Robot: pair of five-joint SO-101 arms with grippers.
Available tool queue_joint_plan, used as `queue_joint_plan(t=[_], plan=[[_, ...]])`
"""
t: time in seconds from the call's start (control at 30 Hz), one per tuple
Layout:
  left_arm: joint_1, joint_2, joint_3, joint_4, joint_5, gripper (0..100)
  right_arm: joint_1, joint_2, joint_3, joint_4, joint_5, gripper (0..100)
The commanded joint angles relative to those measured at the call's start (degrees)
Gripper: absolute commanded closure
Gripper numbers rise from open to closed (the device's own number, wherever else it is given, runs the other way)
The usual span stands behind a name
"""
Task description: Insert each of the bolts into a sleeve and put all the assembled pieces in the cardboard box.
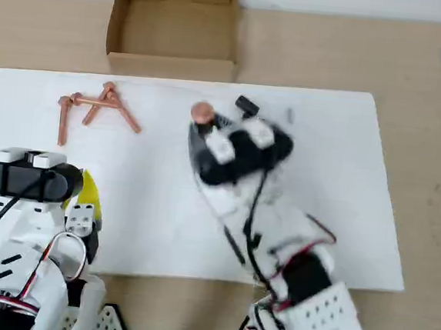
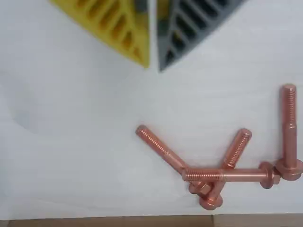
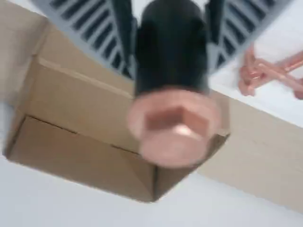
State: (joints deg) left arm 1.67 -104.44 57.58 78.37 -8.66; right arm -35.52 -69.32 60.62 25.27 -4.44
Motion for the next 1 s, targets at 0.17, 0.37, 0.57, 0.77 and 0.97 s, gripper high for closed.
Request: queue_joint_plan(t=[0.17,0.37,0.57,0.77,0.97], plan=[[-0.6,0.0,0.7,-1.1,-0.5,99,1.0,25.1,-24.6,-2.1,-0.6,98.9],[-0.7,0.0,3.3,-4.1,-0.6,99,1.0,38.9,-33.5,-9.2,-0.3,98.9],[-0.7,0.0,8.4,-10.5,-0.6,99,3.1,54.7,-44.1,-11.7,-0.3,98.9],[-0.7,0.0,14.5,-14.3,-0.6,99,9.9,72.0,-59.7,-13.8,-0.3,98.9],[-1.1,0.0,18.5,-16.4,-3.5,99,14.0,86.5,-75.2,-11.0,4.4,98.9]])
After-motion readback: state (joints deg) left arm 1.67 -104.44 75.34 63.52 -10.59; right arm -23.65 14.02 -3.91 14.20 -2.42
